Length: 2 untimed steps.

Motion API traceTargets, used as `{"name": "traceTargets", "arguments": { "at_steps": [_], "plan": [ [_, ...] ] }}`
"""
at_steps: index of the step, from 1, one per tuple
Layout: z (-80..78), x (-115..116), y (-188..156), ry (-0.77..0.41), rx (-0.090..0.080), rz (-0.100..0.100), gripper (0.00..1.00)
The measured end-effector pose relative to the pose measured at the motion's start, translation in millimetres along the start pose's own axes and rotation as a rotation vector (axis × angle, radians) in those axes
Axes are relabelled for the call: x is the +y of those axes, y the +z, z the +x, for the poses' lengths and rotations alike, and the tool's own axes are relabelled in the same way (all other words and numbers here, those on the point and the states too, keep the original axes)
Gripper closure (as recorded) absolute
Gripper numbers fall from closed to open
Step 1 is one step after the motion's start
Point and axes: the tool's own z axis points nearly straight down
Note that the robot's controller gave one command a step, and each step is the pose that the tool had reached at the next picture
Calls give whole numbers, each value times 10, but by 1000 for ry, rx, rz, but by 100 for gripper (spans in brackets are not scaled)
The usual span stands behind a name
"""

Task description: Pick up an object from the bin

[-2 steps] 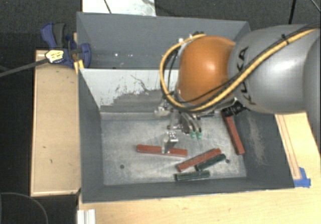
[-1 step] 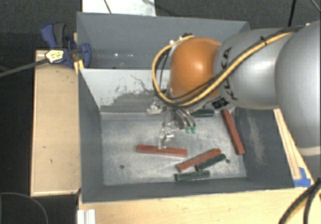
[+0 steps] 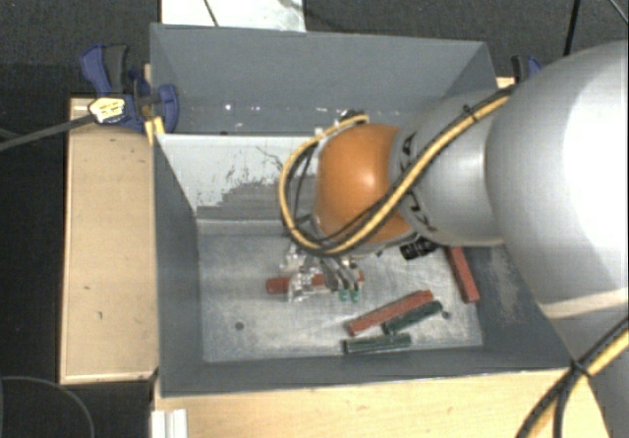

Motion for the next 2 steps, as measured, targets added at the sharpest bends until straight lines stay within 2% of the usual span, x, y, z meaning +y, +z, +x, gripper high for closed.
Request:
{"name": "traceTargets", "arguments": {
  "at_steps": [1, 2],
  "plan": [
    [0, 0, 0, 1, 0, 0, 100],
    [1, 132, -1311, -22, 6, 2, 100]
  ]
}}
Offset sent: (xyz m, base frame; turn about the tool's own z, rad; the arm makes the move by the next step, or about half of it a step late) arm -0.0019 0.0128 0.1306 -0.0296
